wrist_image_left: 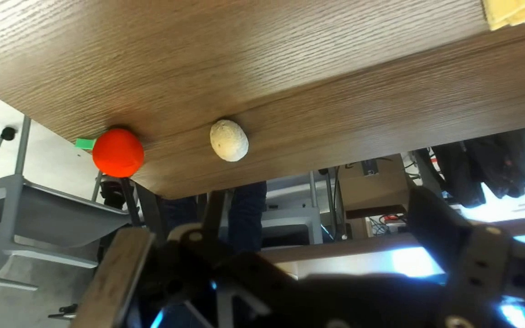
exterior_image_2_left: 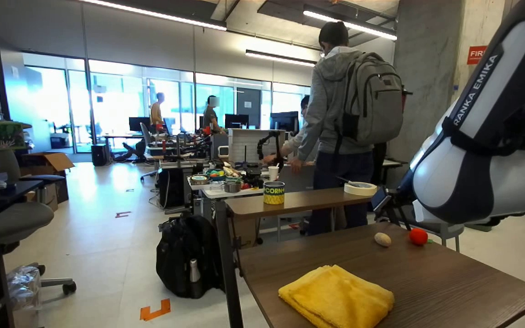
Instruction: Use the towel to clean the table and move the toys to the left
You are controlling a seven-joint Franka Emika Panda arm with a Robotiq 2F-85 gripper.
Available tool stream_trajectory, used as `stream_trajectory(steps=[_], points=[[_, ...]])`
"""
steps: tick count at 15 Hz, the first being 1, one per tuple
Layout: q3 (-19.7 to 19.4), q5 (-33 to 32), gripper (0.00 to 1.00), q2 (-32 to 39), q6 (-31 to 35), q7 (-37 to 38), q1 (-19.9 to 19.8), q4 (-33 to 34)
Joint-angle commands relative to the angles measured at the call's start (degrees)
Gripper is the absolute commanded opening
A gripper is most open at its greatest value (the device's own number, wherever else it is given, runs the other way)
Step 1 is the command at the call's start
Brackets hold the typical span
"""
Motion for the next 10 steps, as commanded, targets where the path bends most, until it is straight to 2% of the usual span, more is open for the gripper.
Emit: stream_trajectory(steps=[1, 5, 8, 9, 10], points=[[-2.02, 1.70, 1.00, 1.54, -4.85, 1.29, -0.57, 4.79], [-8.81, 4.00, 1.00, 5.36, -17.33, 7.80, -3.11, 16.09], [-13.16, 2.14, 1.00, 12.42, -31.57, 15.51, -6.77, 27.18], [-12.94, 1.18, 1.00, 14.03, -36.54, 17.12, -8.99, 30.63], [-9.18, -6.25, 1.00, 13.81, -39.06, 22.41, -14.45, 33.31]])
